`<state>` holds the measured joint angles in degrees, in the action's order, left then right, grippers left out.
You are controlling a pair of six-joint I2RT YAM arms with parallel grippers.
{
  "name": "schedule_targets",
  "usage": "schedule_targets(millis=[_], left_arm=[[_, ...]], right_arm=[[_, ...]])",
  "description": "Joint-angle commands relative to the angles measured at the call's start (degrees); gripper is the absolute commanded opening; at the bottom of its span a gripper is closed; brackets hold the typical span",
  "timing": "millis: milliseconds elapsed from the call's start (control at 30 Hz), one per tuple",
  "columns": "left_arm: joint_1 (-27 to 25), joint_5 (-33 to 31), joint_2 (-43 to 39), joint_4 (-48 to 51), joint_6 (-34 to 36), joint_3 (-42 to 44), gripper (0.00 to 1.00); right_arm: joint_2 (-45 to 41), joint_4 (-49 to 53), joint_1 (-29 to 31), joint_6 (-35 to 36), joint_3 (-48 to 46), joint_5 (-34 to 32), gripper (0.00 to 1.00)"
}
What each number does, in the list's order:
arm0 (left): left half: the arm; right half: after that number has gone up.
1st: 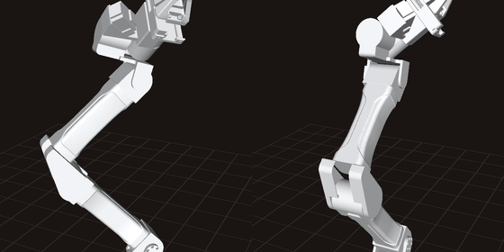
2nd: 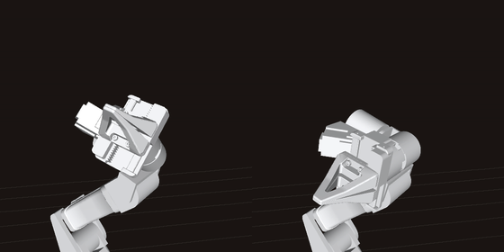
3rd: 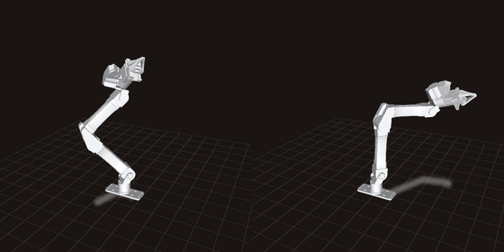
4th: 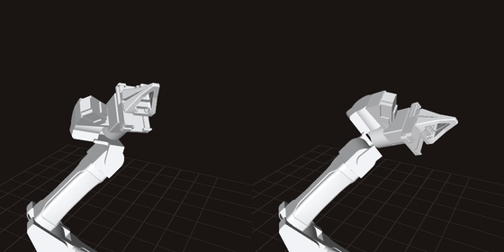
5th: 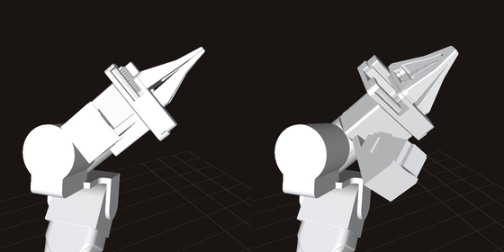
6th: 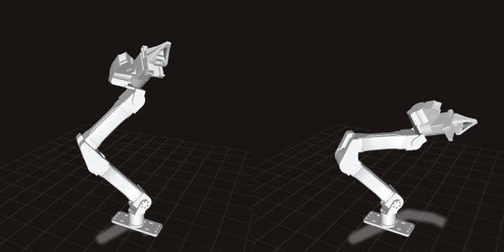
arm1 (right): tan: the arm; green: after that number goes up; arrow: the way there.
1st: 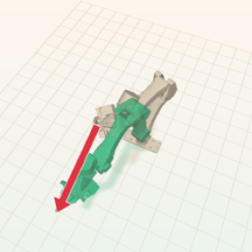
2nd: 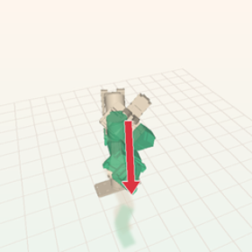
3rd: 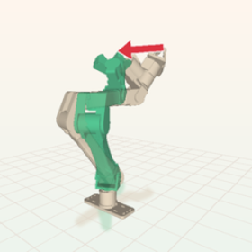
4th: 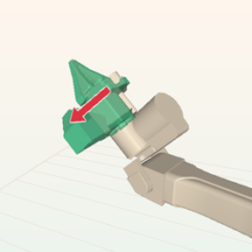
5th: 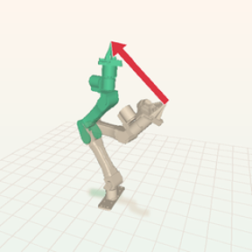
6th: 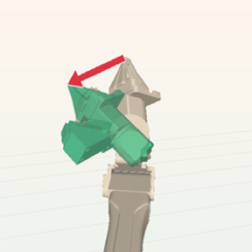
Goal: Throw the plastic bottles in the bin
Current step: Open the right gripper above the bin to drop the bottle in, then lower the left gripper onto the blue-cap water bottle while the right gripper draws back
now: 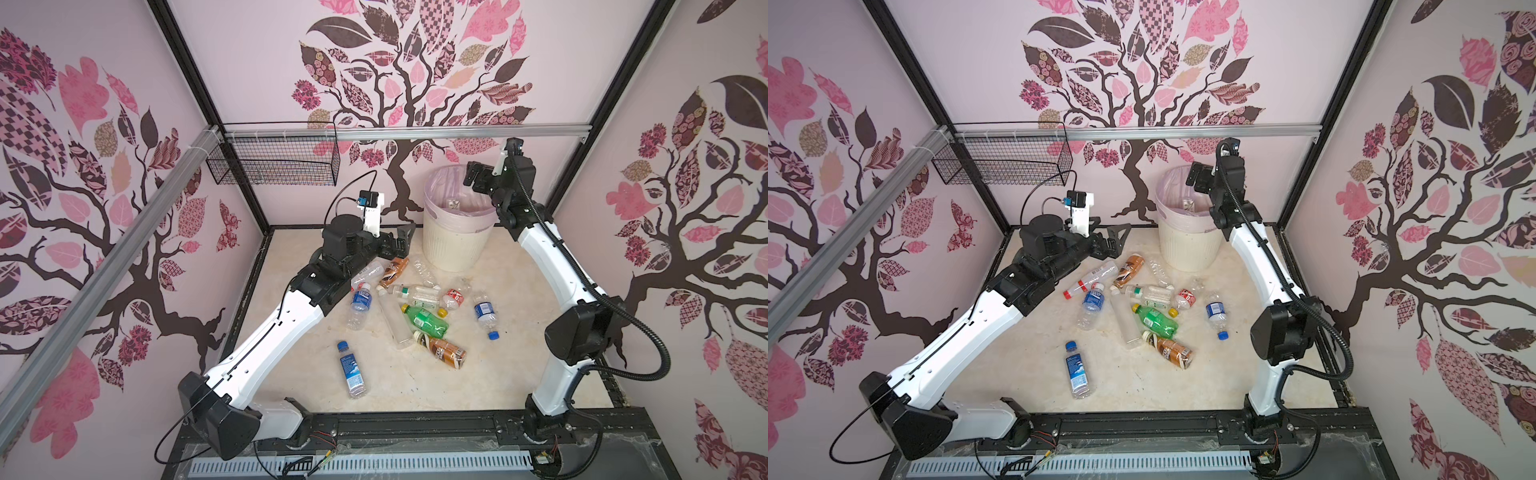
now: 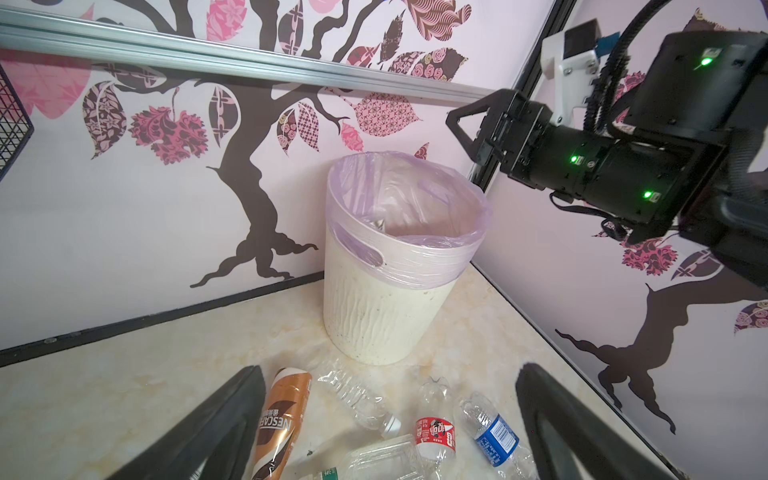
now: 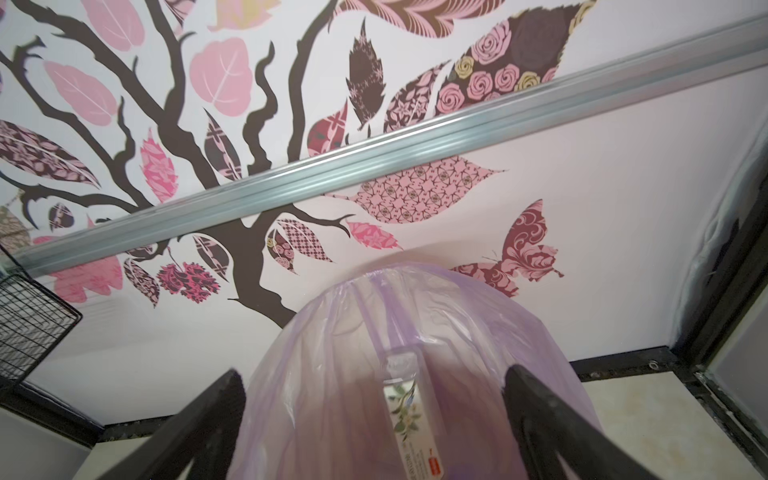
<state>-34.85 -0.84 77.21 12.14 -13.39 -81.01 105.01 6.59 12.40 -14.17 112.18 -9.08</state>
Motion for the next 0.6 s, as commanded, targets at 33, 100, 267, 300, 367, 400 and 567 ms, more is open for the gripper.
schedule_targets(millis=[33,100,267,300,367,400,567], left_arm=[[0.2,-0.7,1.4,0.4,-0.4,0.6,0.98],[0.2,-2.0,2.1,1.9,-0.8,0.2,0.98],[1.7,-6.4,4.7,8.9,-4.4,-1.5,0.98],[2.6,-6.0,5.1,10.2,-5.8,-1.6,0.98],[5.4,-5.2,6.1,13.3,-9.7,-1.5,0.98],[6.6,-4.9,6.4,14.9,-11.4,-1.2,0.98],[10.3,-7.8,6.6,20.9,-14.9,1.9,0.98]], right_arm=[[-5.2,-0.9,0.0,-1.0,1.6,0.6,1.0],[-5.6,-0.6,0.0,-1.3,1.4,1.0,0.99],[-7.3,-0.2,0.2,-2.1,-0.9,2.9,0.99],[-7.7,0.0,0.5,-2.0,-1.4,3.2,0.99],[-8.6,0.3,1.5,-1.3,-3.0,3.4,0.99],[-9.1,0.3,2.0,-0.9,-4.0,3.4,0.99],[-13.3,-1.1,8.1,2.9,-12.7,2.3,0.99]])
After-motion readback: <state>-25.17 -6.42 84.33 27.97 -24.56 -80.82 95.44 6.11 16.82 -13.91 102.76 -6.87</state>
